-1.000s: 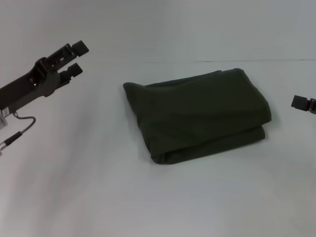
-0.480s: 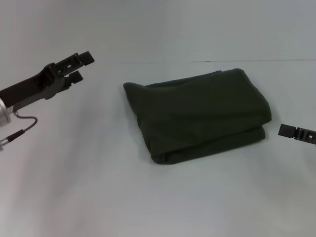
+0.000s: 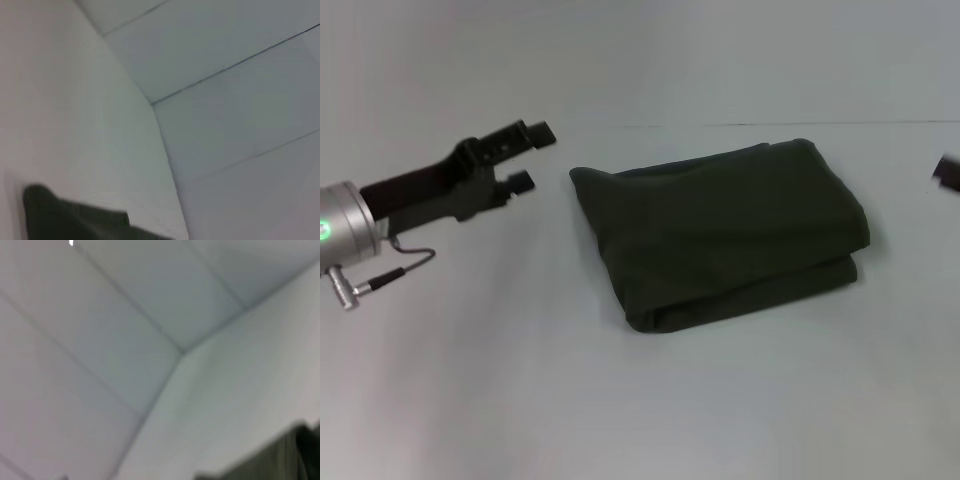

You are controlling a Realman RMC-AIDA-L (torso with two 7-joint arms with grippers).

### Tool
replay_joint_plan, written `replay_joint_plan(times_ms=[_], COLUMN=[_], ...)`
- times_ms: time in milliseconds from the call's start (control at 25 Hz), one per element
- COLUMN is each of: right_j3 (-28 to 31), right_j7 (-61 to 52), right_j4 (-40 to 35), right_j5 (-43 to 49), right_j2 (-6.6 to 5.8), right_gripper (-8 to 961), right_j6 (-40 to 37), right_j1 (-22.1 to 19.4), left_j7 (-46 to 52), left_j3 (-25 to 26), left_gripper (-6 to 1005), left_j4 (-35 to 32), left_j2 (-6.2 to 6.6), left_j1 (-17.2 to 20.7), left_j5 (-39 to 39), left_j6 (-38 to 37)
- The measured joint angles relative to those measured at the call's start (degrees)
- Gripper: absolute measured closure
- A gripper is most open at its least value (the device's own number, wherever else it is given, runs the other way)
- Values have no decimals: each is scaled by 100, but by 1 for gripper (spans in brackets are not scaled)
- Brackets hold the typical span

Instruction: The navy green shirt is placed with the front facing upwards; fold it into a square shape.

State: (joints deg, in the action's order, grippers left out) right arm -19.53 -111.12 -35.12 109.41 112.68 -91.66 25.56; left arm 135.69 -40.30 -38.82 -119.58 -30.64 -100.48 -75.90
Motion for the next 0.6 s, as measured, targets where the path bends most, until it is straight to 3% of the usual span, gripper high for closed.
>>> replay_joint_plan(times_ms=[360,600], right_j3=[-113,-182], right_j7=[-918,-851], right_j4=[-42,-46], right_j5=[-125,-126], right_j2=[-149,-153], right_gripper=[464,464], right_j6=[794,938], right_j1=[322,409], left_j7=[1561,1712], left_j3=[-443,-445], left_gripper=[63,66], left_j4=[53,396], left_j2=[-67,-295], left_j1=[0,23], left_j5=[-921,-1004], left_j6=[-320,-236])
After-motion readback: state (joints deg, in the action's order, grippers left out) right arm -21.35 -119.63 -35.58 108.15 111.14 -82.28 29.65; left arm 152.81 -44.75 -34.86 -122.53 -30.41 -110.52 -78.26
